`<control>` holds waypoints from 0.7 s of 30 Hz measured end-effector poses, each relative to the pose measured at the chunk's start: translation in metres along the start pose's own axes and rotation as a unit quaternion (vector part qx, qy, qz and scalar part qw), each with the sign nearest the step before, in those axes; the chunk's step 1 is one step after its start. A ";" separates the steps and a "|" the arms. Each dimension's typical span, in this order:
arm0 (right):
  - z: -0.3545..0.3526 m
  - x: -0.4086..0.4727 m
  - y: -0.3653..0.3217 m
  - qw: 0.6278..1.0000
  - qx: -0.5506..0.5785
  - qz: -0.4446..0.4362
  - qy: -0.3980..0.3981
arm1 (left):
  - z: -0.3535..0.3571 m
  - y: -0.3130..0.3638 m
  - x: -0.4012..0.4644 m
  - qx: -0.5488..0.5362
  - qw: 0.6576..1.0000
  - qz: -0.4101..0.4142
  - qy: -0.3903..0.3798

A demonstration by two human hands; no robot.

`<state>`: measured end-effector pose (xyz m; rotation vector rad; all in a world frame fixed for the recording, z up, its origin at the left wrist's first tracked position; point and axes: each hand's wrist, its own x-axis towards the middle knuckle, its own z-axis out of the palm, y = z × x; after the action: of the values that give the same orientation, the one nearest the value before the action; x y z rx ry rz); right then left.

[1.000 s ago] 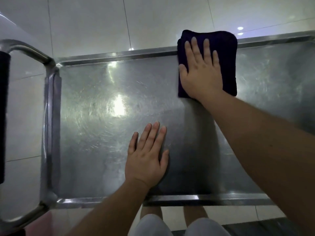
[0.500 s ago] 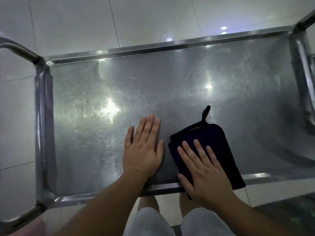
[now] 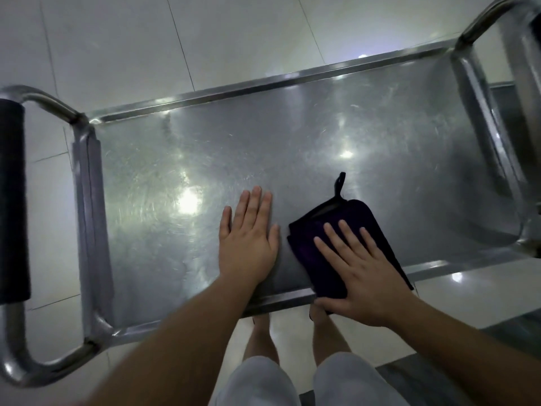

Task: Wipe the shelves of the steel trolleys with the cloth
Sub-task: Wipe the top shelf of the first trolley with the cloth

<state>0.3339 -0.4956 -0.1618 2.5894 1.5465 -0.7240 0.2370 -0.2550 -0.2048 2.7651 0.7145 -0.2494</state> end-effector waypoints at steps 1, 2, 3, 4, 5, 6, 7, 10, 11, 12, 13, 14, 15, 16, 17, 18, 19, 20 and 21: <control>0.002 -0.003 0.001 1.000 -0.008 -0.006 -0.003 | -0.001 0.000 0.000 -0.003 1.000 0.001 -0.009; 0.003 -0.006 0.001 1.000 -0.013 -0.010 -0.008 | -0.003 -0.001 0.000 -0.006 1.000 0.003 -0.018; 0.005 -0.008 0.001 1.000 -0.017 -0.014 -0.010 | -0.004 -0.001 0.001 -0.011 1.000 0.005 -0.024; 0.007 -0.011 0.002 1.000 -0.022 -0.020 -0.010 | -0.006 -0.001 0.001 -0.016 0.999 0.008 -0.029; 0.008 -0.014 0.001 0.999 -0.027 -0.028 -0.007 | -0.008 -0.001 0.001 -0.022 0.999 0.010 -0.034; 0.009 -0.017 0.001 0.999 -0.030 -0.038 -0.005 | -0.011 -0.002 0.002 -0.029 0.999 0.012 -0.039; 0.009 -0.021 0.000 0.998 -0.031 -0.046 0.000 | -0.013 -0.002 0.003 -0.036 0.998 0.012 -0.045; 0.002 -0.026 -0.004 0.999 -0.027 -0.045 -0.008 | -0.023 0.000 0.004 -0.044 0.997 0.012 -0.066; -0.001 -0.026 -0.007 0.999 -0.020 -0.036 -0.020 | -0.027 0.000 0.005 -0.043 0.996 0.012 -0.075; -0.003 -0.026 -0.008 0.999 -0.008 -0.027 -0.030 | -0.031 0.001 0.006 -0.043 0.995 0.012 -0.086; -0.006 -0.026 -0.011 0.999 0.013 -0.015 -0.039 | -0.036 0.002 0.006 -0.045 0.994 0.012 -0.097; -0.010 -0.026 -0.014 0.998 0.042 0.002 -0.051 | -0.043 0.003 0.008 -0.048 0.993 0.015 -0.108; -0.014 -0.026 -0.019 0.995 0.074 0.018 -0.057 | -0.049 0.003 0.009 -0.049 0.991 0.020 -0.119; -0.018 -0.026 -0.024 0.992 0.110 0.036 -0.053 | -0.056 0.003 0.010 -0.050 0.990 0.024 -0.131; -0.025 -0.026 -0.030 0.985 0.151 0.060 -0.051 | -0.064 0.003 0.009 -0.052 0.988 0.027 -0.140; -0.034 -0.028 -0.038 0.975 0.195 0.087 -0.059 | -0.070 0.001 0.007 -0.056 0.987 0.028 -0.150; -0.044 -0.030 -0.047 0.961 0.241 0.113 -0.075 | -0.077 0.000 0.003 -0.061 0.985 0.029 -0.160; -0.052 -0.032 -0.056 0.945 0.284 0.135 -0.089 | -0.083 -0.002 -0.003 -0.065 0.983 0.030 -0.168; -0.059 -0.035 -0.067 0.928 0.322 0.158 -0.098 | -0.089 -0.005 -0.012 -0.066 0.982 0.033 -0.174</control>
<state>0.2857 -0.4752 -0.0820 2.9476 0.8927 -1.6036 0.2330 -0.2295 -0.1190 2.5206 0.5278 -0.6287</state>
